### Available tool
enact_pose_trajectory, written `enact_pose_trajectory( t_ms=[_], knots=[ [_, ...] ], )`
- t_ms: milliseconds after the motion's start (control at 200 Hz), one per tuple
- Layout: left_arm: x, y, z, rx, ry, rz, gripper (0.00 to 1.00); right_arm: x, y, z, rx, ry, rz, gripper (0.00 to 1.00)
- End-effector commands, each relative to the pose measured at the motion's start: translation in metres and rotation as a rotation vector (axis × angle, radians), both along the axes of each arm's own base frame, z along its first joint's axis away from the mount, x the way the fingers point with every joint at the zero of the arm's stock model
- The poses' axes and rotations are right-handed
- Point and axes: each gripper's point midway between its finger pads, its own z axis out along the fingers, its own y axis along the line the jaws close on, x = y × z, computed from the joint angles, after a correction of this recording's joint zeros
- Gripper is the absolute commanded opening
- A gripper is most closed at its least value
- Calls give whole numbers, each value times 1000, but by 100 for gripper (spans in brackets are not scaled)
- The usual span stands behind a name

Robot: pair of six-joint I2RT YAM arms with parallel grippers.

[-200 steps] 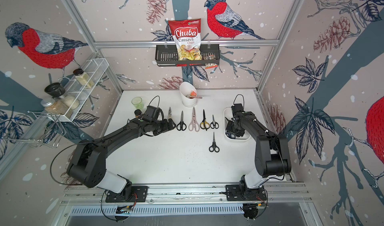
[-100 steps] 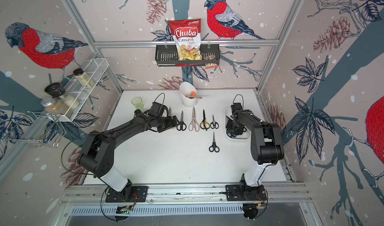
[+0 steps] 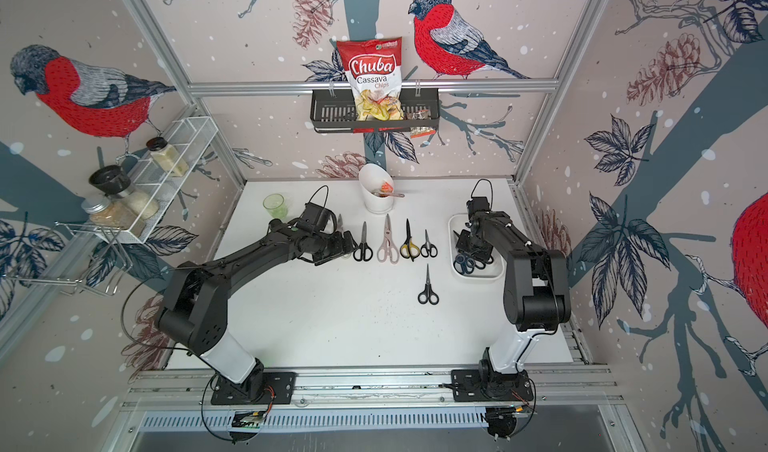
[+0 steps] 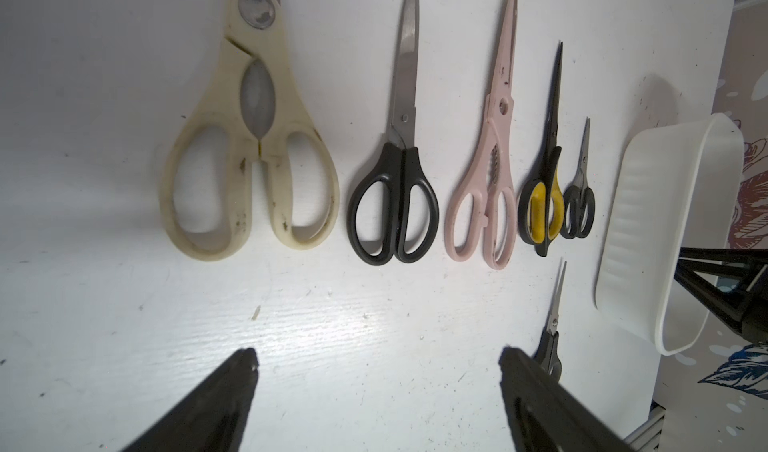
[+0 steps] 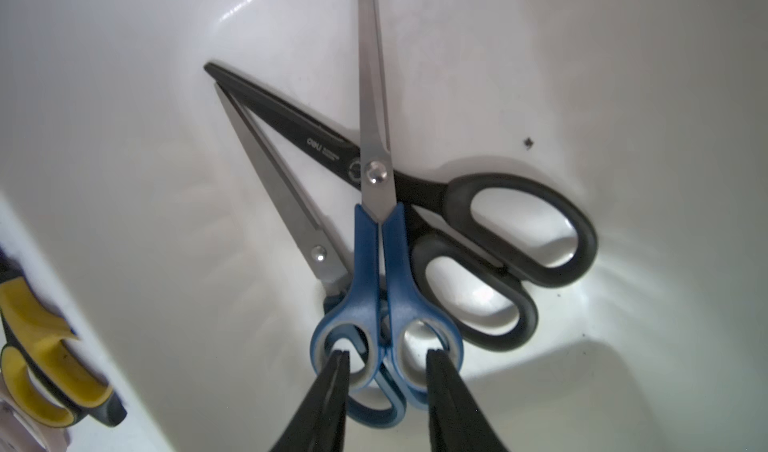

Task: Take the scissors out of the storage box
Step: Pick up the scissors from the storage box.

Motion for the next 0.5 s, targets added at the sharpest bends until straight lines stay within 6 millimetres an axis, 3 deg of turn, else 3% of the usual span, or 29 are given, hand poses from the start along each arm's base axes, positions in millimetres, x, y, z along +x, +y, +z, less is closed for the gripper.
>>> enact_pose_trajectory(
  t_ms=[0, 165, 495],
  knots=[
    [1, 3, 3, 12, -3, -3, 95, -13, 11, -3, 23, 34, 39, 38],
    [5, 3, 0, 24, -2, -9, 95, -8, 18, -11, 18, 24, 67, 38],
    [2, 8, 3, 41, -13, 0, 95, 4, 5, -15, -51, 13, 76, 37]
  ],
)
